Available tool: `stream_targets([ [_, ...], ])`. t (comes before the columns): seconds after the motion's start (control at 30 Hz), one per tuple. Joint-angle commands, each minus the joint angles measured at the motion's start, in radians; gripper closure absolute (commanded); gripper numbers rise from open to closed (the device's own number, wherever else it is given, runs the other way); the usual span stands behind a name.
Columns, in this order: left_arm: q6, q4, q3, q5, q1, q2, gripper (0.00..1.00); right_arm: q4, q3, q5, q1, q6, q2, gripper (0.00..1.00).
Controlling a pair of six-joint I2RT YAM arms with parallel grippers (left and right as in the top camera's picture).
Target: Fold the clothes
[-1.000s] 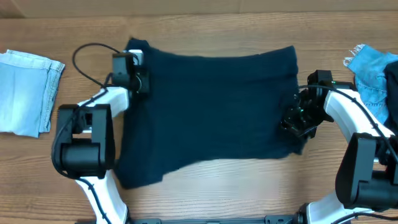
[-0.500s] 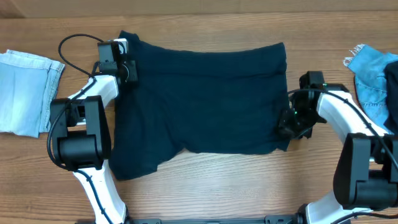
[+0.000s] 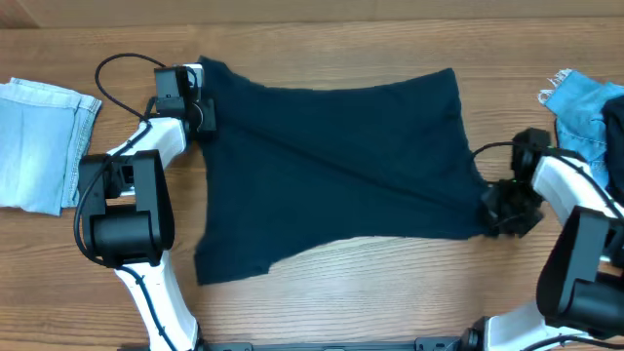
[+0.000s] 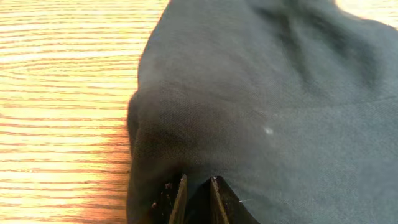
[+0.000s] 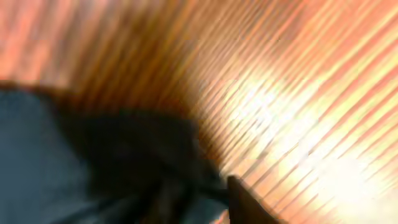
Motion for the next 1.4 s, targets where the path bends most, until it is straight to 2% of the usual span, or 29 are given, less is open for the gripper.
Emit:
stream_targets([
  [0.0,0.020,-0.002,0.017,-0.018,0.005,0.019,0.82,0.018,0.084,-0.044,-0.003,-0.095,0.002,0.51],
  [0.1,0.019,-0.008,0.017,-0.016,0.005,0.019,0.80,-0.002,0.129,-0.156,0.007,-0.161,0.002,0.47],
  [0.13,0.019,-0.018,0.019,-0.009,0.006,0.016,0.76,-0.016,0.146,-0.177,0.011,-0.175,0.002,0.47],
  [0.23,0.042,-0.084,0.050,-0.010,-0.002,-0.014,0.52,-0.031,0.165,-0.186,0.014,-0.188,-0.014,0.47],
  [0.37,0.042,-0.228,0.132,0.005,-0.005,-0.134,0.46,-0.093,0.164,-0.227,0.014,-0.188,-0.027,0.46],
  [0.47,0.040,-0.356,0.168,0.072,-0.010,-0.262,0.44,-0.137,0.148,-0.216,0.014,-0.188,-0.027,0.46],
  [0.6,0.022,-0.547,0.171,0.212,-0.036,-0.389,0.44,-0.092,0.067,-0.223,0.014,-0.180,-0.027,0.47],
  [0.63,0.022,-0.636,0.171,0.251,-0.058,-0.415,0.45,-0.073,0.035,-0.237,0.014,-0.182,-0.027,0.48],
  [0.73,0.022,-0.810,0.170,0.256,-0.104,-0.420,0.50,-0.030,0.018,-0.262,0.014,-0.188,-0.028,0.45],
  [0.87,0.021,-1.004,0.145,0.264,-0.187,-0.419,0.49,0.024,0.018,-0.357,0.014,-0.188,-0.029,0.41],
  [0.97,0.006,-1.137,0.124,0.264,-0.297,-0.419,0.49,0.039,0.018,-0.393,0.014,-0.188,-0.029,0.39],
  [1.17,-0.069,-1.164,0.023,0.251,-0.495,-0.420,0.50,0.070,0.022,-0.393,0.014,-0.219,-0.031,0.39],
  [1.37,-0.285,-1.073,-0.185,0.117,-0.680,-0.420,0.50,0.086,0.034,-0.393,0.014,-0.222,-0.032,0.39],
])
